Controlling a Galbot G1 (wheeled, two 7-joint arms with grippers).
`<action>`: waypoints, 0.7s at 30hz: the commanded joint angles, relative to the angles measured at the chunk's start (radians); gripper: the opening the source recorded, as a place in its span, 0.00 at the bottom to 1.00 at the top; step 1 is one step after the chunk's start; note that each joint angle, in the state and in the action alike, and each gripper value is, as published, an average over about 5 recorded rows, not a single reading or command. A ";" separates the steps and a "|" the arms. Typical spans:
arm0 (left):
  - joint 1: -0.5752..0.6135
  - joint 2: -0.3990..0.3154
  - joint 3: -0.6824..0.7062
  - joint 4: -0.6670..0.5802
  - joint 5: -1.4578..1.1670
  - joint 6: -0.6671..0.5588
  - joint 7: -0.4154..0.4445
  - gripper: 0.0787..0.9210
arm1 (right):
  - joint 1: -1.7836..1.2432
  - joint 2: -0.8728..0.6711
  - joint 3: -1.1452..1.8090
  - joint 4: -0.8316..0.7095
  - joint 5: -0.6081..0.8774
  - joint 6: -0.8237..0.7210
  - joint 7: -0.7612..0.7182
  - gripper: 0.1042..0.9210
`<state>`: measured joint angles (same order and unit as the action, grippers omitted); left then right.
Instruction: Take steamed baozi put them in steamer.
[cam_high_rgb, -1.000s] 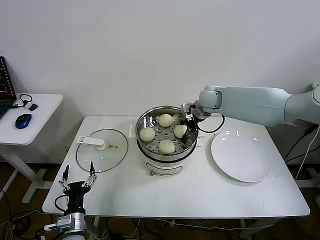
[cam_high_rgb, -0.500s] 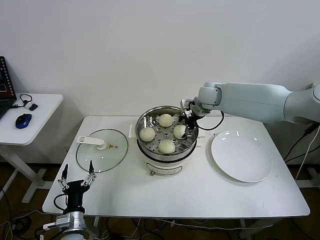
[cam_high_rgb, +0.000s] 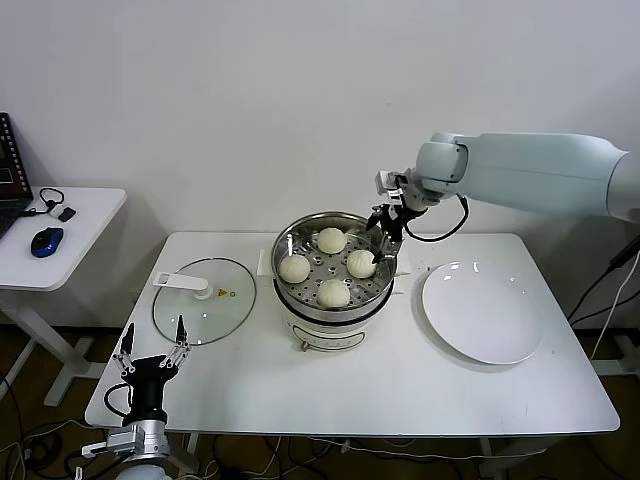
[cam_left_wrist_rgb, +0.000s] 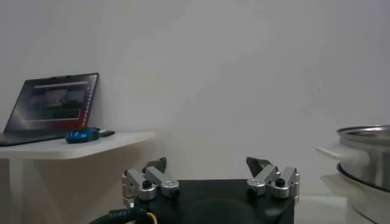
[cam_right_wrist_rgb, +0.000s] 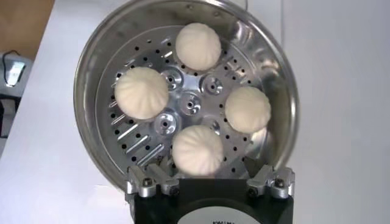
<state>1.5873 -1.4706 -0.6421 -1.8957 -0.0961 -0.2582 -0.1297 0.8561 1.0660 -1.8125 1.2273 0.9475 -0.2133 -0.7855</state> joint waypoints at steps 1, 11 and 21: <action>0.004 0.000 0.000 -0.003 0.000 0.000 -0.001 0.88 | 0.137 -0.121 -0.085 0.102 0.089 -0.062 0.110 0.88; -0.001 -0.005 0.009 0.019 0.007 -0.008 -0.004 0.88 | 0.062 -0.389 0.005 0.270 0.127 -0.254 0.497 0.88; -0.012 -0.010 0.010 0.038 0.015 -0.010 -0.005 0.88 | -0.309 -0.669 0.539 0.416 -0.029 -0.285 0.756 0.88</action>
<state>1.5788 -1.4773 -0.6323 -1.8678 -0.0852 -0.2660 -0.1341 0.8598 0.7021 -1.7217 1.4752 1.0225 -0.4264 -0.3598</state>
